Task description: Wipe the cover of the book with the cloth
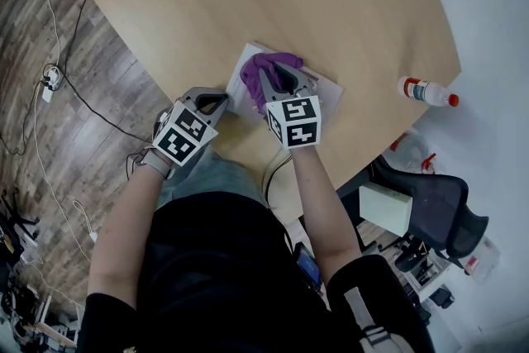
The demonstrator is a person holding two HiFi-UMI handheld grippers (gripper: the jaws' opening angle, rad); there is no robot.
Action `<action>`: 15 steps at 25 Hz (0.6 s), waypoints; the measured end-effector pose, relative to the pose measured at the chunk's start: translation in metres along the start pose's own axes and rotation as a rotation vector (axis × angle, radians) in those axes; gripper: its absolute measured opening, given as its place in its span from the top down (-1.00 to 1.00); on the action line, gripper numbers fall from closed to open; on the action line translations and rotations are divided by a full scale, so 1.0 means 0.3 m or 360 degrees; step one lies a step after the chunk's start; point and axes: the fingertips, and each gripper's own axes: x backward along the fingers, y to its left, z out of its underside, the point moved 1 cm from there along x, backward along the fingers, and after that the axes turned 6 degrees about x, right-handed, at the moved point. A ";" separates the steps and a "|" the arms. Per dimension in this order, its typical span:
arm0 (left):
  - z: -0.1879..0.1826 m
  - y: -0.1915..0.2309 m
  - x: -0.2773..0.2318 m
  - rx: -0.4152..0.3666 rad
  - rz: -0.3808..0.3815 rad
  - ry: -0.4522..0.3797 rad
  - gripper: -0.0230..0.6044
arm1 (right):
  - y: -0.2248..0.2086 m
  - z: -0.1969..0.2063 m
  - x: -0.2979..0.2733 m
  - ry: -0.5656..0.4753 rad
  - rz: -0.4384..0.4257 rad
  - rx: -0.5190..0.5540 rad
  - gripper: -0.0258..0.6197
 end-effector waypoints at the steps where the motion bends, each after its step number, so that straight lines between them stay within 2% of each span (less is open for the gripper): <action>1: -0.001 -0.001 -0.001 -0.0008 -0.0003 0.0000 0.86 | -0.013 -0.006 -0.005 0.0002 0.0006 -0.0007 0.63; 15: -0.008 -0.001 0.000 -0.0041 -0.0017 0.0014 0.86 | -0.145 -0.035 -0.011 0.0001 0.0087 -0.0101 0.63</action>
